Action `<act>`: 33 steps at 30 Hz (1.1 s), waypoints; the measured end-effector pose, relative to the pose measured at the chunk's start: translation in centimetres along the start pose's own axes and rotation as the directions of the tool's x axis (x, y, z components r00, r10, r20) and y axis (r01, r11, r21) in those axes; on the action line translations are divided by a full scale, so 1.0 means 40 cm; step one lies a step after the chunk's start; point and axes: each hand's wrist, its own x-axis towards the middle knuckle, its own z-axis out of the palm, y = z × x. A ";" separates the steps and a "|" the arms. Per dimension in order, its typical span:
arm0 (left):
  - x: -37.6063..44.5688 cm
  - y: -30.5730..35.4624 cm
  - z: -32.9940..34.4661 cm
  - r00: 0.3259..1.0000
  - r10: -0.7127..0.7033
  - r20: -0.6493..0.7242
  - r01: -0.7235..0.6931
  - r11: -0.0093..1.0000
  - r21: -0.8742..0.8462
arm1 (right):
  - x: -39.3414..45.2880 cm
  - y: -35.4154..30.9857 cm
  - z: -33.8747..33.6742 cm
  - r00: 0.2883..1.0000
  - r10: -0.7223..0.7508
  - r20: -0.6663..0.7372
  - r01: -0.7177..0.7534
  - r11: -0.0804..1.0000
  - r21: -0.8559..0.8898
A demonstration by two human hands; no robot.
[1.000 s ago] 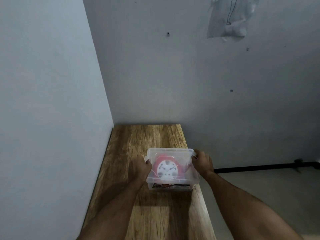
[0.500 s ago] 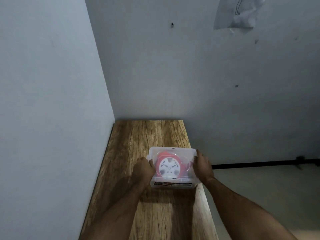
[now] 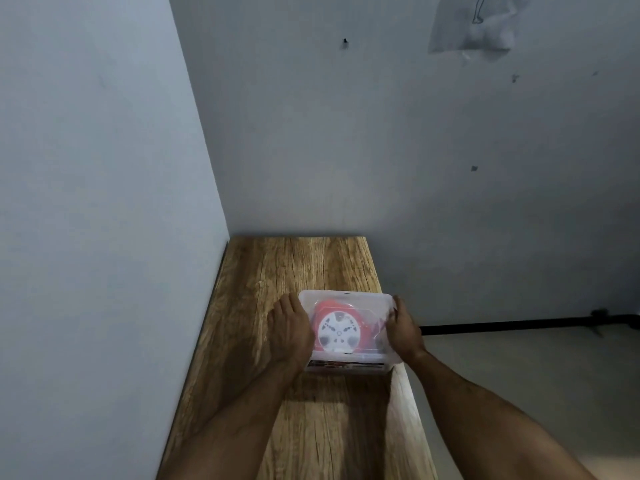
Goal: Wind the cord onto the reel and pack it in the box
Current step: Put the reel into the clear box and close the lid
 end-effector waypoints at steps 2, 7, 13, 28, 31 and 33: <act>0.007 0.010 0.010 0.996 0.092 0.000 -0.092 0.996 -0.021 | 0.008 -0.003 0.009 1.000 0.001 -0.010 -0.001 1.000 0.014; 0.010 0.031 0.054 0.962 0.231 0.148 -0.217 0.970 -0.110 | 0.043 -0.008 0.046 0.999 -0.028 0.030 0.026 0.998 0.061; 0.038 -0.026 0.084 0.959 0.235 0.160 -0.229 0.972 -0.056 | 0.069 -0.039 0.081 0.992 -0.098 0.083 0.091 0.992 0.085; 0.055 -0.065 0.097 0.940 0.320 0.121 -0.325 0.945 0.023 | 0.117 -0.082 0.063 0.955 0.282 -0.092 -0.274 0.957 0.091; 0.060 -0.064 0.095 0.936 0.321 0.141 -0.329 0.944 0.034 | 0.106 -0.123 0.075 0.967 0.222 -0.125 -0.238 0.963 -0.128; 0.062 -0.064 0.096 0.936 0.318 0.152 -0.326 0.945 0.035 | 0.091 -0.146 0.089 0.975 0.169 -0.147 -0.204 0.940 -0.274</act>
